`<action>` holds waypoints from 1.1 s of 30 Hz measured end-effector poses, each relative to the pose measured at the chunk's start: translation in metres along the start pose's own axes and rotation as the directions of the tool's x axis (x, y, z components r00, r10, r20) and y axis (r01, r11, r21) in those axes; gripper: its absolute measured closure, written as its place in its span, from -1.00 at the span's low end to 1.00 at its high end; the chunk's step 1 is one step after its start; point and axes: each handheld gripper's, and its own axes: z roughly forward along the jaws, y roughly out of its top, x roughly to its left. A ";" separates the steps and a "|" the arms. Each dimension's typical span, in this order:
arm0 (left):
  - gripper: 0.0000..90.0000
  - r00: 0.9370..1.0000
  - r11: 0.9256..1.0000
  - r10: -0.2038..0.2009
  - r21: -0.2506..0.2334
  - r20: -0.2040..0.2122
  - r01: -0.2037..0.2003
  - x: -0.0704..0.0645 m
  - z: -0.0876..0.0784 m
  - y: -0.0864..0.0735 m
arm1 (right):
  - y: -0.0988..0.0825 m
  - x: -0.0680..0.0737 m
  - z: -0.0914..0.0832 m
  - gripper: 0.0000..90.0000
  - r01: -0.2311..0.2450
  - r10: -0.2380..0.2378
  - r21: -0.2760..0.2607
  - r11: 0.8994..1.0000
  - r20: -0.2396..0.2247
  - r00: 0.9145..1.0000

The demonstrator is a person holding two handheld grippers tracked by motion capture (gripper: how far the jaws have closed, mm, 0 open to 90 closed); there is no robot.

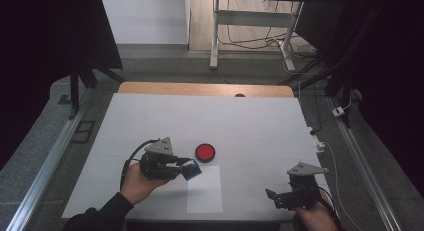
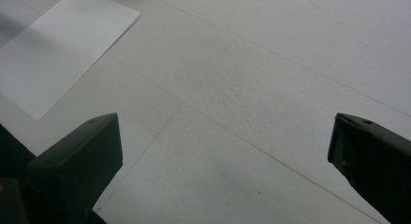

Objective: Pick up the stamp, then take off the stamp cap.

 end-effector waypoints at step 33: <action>0.56 1.000 1.000 0.016 -0.012 0.019 -0.016 0.004 0.001 0.000 | 0.005 0.006 -0.005 -1.00 0.044 -0.050 -0.088 0.995 -0.061 0.997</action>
